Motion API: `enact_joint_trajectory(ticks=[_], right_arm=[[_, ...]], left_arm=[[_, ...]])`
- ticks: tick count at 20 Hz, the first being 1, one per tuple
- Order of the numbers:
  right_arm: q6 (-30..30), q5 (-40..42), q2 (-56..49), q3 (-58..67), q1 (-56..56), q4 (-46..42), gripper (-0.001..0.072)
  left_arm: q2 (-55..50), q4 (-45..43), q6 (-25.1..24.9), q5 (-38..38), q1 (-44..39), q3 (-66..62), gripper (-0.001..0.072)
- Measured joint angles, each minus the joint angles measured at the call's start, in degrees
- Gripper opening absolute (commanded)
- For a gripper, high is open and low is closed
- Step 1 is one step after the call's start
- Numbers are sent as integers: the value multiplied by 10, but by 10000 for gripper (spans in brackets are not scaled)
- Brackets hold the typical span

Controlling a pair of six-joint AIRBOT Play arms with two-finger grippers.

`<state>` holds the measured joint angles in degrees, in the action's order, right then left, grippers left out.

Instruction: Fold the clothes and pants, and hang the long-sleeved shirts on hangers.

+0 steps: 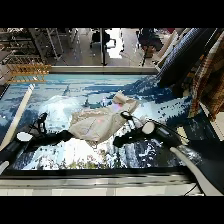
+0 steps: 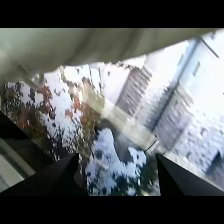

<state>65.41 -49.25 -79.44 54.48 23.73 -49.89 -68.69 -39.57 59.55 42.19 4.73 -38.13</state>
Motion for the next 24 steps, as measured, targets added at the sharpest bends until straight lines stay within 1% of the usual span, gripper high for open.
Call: enact_joint_trajectory(ticks=[3, 5, 7, 8, 10, 11, 12, 13, 15, 16, 17, 18, 19, 20, 21, 22, 24], right_arm=[[-4, 115, -13, 7, 75, -14, 566], [-5, 155, -31, 24, 109, -23, 566], [-6, 177, -56, 45, 134, -34, 565], [-6, 183, -70, 56, 142, -38, 564], [1, 187, -97, 76, 151, -50, 563], [6, 188, -108, 86, 154, -56, 518], [13, 188, -115, 93, 156, -61, 432], [21, 189, -121, 99, 157, -67, 332], [32, 188, -128, 107, 158, -75, 38], [38, 187, -129, 109, 158, -78, 25], [42, 185, -129, 111, 158, -82, 15], [46, 181, -127, 113, 158, -84, 15], [49, 173, -123, 114, 158, -89, 15], [51, 165, -117, 115, 158, -93, 15], [54, 158, -111, 115, 158, -98, 14], [57, 148, -103, 115, 158, -106, 14], [74, 123, -84, 116, 157, -136, 14]], left_arm=[[-7, -26, -67, -32, 0, 0, 648], [-8, -41, -126, -55, 0, 0, 648], [-9, -51, -179, -85, -3, 0, 646], [-10, -53, -201, -100, -7, 0, 630], [-12, -57, -247, -129, -19, 0, 629], [-14, -58, -268, -135, -28, 0, 629], [-19, -59, -288, -144, -38, 0, 628], [-25, -60, -305, -150, -49, 0, 627], [-41, -61, -332, -162, -72, 0, 556], [-50, -61, -341, -178, -83, -1, 538], [-57, -56, -348, -200, -92, -1, 468], [-64, -42, -353, -231, -98, -3, 151], [-70, -27, -356, -261, -103, -7, 58], [-76, -13, -360, -288, -106, -15, 45], [-82, -5, -364, -307, -108, -24, 11], [-88, 4, -366, -317, -111, -37, 11], [-92, 13, -376, -314, -115, -62, 11]])
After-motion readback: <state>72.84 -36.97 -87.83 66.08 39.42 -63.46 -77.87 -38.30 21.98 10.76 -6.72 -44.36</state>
